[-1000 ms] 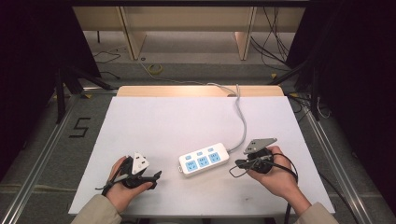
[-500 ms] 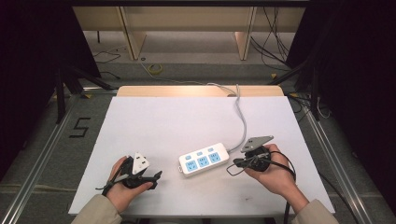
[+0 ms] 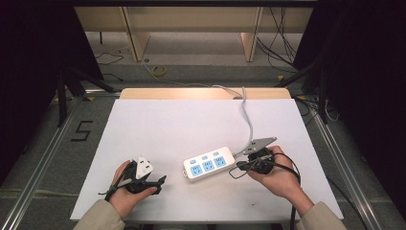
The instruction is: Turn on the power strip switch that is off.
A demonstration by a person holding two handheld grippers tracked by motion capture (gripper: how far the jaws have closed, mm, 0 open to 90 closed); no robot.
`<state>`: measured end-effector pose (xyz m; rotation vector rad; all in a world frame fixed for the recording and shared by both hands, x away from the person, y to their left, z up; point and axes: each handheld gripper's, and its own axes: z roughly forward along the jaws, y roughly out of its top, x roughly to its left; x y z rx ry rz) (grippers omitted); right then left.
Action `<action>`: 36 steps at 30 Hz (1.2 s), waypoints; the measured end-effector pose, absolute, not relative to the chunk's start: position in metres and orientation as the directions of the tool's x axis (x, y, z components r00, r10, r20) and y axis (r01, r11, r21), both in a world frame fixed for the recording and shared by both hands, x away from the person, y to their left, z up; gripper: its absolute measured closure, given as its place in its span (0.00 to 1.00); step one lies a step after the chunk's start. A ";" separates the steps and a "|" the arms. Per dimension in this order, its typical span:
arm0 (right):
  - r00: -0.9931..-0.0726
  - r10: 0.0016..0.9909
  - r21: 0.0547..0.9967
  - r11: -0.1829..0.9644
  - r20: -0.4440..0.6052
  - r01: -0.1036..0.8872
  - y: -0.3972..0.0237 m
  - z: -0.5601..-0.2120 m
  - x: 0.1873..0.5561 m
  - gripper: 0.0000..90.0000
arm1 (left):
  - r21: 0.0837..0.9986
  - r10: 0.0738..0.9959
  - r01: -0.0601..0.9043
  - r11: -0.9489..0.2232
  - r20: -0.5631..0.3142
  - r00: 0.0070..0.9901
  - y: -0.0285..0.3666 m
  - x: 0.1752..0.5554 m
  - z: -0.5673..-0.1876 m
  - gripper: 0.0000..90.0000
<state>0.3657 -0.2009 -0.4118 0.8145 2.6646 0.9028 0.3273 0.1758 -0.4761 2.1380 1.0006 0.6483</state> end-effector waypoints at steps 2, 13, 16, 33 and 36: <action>-0.825 0.565 0.613 0.660 -0.023 0.435 -0.199 -0.411 0.366 1.00 | 0.750 0.801 0.462 -0.473 0.148 0.580 0.176 0.327 -0.476 0.25; -0.834 0.550 0.608 0.671 -0.025 0.424 -0.193 -0.410 0.370 1.00 | 0.750 0.800 0.461 -0.475 0.150 0.581 0.176 0.327 -0.476 0.25; -0.834 0.552 0.607 0.671 -0.023 0.427 -0.191 -0.410 0.371 1.00 | 0.749 0.800 0.461 -0.476 0.150 0.581 0.176 0.327 -0.476 0.25; -0.846 0.532 0.597 0.687 -0.024 0.415 -0.178 -0.408 0.377 1.00 | 0.749 0.797 0.457 -0.480 0.155 0.583 0.175 0.327 -0.476 0.25; -0.850 0.526 0.594 0.691 -0.024 0.411 -0.176 -0.408 0.378 1.00 | 0.748 0.796 0.456 -0.482 0.157 0.585 0.175 0.327 -0.476 0.25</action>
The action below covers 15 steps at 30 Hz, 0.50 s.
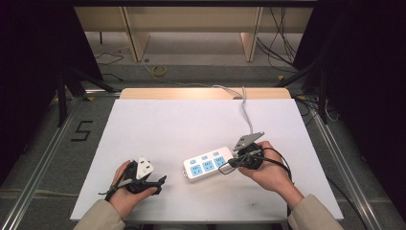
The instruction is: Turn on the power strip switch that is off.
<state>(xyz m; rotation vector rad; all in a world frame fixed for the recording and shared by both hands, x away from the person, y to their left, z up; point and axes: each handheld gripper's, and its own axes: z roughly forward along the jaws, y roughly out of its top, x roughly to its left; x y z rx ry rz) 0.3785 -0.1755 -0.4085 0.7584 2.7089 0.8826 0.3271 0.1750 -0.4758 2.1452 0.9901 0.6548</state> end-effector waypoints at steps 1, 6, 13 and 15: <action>-0.848 0.529 0.592 0.690 -0.021 0.416 -0.174 -0.408 0.378 1.00 | 0.749 0.797 0.456 -0.481 0.156 0.584 0.175 0.327 -0.476 0.25; -0.854 0.520 0.595 0.693 -0.023 0.406 -0.170 -0.408 0.380 1.00 | 0.749 0.796 0.456 -0.481 0.156 0.585 0.175 0.327 -0.476 0.25; -0.854 0.520 0.588 0.697 -0.019 0.411 -0.164 -0.407 0.382 1.00 | 0.748 0.795 0.455 -0.483 0.157 0.586 0.175 0.327 -0.476 0.25; -0.859 0.512 0.589 0.702 -0.025 0.401 -0.163 -0.407 0.383 1.00 | 0.748 0.795 0.455 -0.483 0.156 0.587 0.175 0.327 -0.476 0.25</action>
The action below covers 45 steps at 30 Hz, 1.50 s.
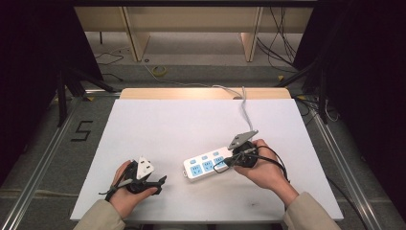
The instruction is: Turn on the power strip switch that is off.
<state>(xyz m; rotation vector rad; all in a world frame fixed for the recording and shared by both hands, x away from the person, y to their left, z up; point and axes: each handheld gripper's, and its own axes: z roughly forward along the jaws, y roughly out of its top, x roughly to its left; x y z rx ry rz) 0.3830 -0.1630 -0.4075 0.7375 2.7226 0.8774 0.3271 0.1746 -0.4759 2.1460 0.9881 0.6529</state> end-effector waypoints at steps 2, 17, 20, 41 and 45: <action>-0.860 0.509 0.589 0.703 -0.024 0.399 -0.161 -0.408 0.384 1.00 | 0.748 0.795 0.455 -0.483 0.156 0.587 0.174 0.327 -0.476 0.25; -0.868 0.496 0.581 0.712 -0.018 0.395 -0.149 -0.408 0.388 1.00 | 0.749 0.794 0.453 -0.483 0.156 0.588 0.174 0.327 -0.476 0.25; -0.867 0.498 0.579 0.712 -0.016 0.398 -0.147 -0.408 0.389 1.00 | 0.749 0.794 0.453 -0.484 0.157 0.588 0.174 0.327 -0.476 0.25; -0.873 0.487 0.573 0.719 -0.013 0.393 -0.133 -0.408 0.395 1.00 | 0.750 0.794 0.453 -0.483 0.156 0.588 0.173 0.327 -0.476 0.25; -0.875 0.484 0.571 0.722 -0.014 0.390 -0.131 -0.408 0.396 1.00 | 0.753 0.795 0.452 -0.479 0.154 0.587 0.173 0.327 -0.476 0.25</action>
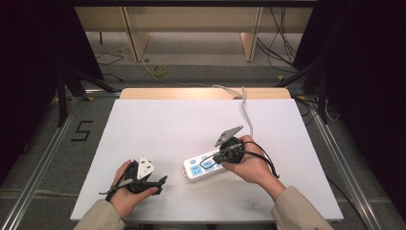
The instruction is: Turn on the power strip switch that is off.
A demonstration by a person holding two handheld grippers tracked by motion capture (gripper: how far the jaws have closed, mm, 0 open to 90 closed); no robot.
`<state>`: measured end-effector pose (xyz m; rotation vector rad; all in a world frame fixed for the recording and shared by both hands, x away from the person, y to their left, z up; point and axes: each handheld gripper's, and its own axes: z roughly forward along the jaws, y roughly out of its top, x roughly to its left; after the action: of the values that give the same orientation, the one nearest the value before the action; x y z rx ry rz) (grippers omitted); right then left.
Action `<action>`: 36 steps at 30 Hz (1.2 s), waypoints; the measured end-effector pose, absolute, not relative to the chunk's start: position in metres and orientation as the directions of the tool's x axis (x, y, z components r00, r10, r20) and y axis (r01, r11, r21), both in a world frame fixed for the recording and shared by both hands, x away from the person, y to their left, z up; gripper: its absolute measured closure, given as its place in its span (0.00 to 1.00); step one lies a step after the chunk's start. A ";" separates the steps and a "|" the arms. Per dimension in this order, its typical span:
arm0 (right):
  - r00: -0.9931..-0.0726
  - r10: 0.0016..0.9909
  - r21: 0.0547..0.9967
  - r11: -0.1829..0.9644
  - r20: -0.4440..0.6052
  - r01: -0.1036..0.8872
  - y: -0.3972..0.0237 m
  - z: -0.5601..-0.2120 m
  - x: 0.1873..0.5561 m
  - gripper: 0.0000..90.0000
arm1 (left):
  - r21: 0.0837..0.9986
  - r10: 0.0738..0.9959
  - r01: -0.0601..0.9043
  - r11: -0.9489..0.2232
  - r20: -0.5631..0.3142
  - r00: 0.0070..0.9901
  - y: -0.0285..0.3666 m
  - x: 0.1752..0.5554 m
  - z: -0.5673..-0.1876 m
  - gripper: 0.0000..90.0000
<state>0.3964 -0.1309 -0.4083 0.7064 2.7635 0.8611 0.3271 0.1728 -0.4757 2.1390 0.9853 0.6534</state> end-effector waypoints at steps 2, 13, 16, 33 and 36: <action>-0.877 0.481 0.572 0.723 -0.013 0.388 -0.130 -0.408 0.397 1.00 | 0.749 0.792 0.451 -0.486 0.158 0.590 0.173 0.327 -0.475 0.25; -0.879 0.477 0.564 0.728 -0.006 0.391 -0.120 -0.410 0.400 1.00 | 0.749 0.791 0.451 -0.486 0.158 0.591 0.173 0.327 -0.475 0.25; -0.881 0.473 0.564 0.729 -0.005 0.388 -0.118 -0.411 0.401 1.00 | 0.749 0.791 0.451 -0.486 0.158 0.591 0.173 0.327 -0.475 0.25; -0.887 0.462 0.554 0.738 0.000 0.384 -0.104 -0.412 0.408 1.00 | 0.750 0.791 0.449 -0.485 0.158 0.591 0.173 0.327 -0.475 0.25; -0.890 0.457 0.556 0.740 -0.001 0.379 -0.101 -0.412 0.410 1.00 | 0.750 0.791 0.449 -0.485 0.158 0.591 0.173 0.327 -0.475 0.25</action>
<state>0.4099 -0.1012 -0.4124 0.6763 2.8007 0.8491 0.3269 0.1730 -0.4753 2.1449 0.9783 0.6529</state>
